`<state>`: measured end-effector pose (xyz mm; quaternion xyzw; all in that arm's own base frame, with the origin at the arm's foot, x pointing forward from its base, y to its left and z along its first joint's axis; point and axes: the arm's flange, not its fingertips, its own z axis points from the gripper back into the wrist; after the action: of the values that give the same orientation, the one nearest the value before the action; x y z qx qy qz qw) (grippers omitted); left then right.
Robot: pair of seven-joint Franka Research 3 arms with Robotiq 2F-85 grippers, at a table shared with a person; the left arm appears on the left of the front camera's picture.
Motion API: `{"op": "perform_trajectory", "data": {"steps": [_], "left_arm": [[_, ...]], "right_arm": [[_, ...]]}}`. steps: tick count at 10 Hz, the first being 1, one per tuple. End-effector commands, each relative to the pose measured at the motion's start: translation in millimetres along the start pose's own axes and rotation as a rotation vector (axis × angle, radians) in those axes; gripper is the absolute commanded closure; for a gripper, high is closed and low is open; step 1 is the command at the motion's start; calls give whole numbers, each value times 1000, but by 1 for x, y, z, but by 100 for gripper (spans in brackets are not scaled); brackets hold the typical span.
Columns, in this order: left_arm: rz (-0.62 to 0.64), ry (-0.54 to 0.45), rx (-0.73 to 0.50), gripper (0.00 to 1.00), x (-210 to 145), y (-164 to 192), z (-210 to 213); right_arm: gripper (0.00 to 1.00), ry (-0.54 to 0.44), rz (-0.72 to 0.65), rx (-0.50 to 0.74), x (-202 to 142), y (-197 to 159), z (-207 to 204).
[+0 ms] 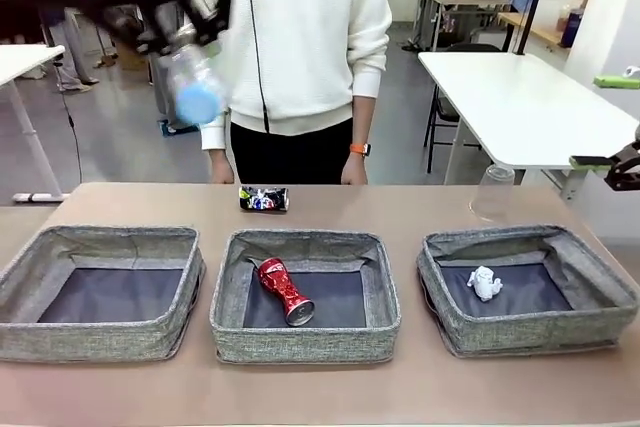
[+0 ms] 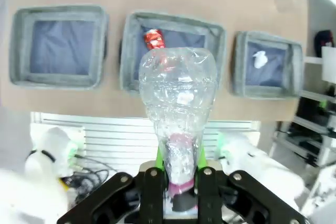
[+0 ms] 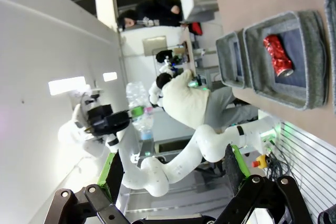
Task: Sort the waste into the appropriate baskets.
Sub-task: Pick up the waste item pointed out by the person.
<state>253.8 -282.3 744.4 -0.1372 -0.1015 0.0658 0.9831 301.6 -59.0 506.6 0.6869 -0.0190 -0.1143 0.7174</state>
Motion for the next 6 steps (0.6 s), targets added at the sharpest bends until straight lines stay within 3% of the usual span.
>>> {"op": "perform_trajectory", "data": {"steps": [1,2,3,6], "left_arm": [[0,32,-37,78,36,-15,15],[-52,81,-55,78,39,-22,20],[-66,48,-48,78,40,-25,18],[-68,84,-34,78,41,-25,8]], "right_arm": [[0,1,-17,23,-1,6,-1],[0,1,-17,23,-1,6,-1],[0,1,-17,23,-1,6,-1],[0,1,-17,23,-1,6,-1]]}}
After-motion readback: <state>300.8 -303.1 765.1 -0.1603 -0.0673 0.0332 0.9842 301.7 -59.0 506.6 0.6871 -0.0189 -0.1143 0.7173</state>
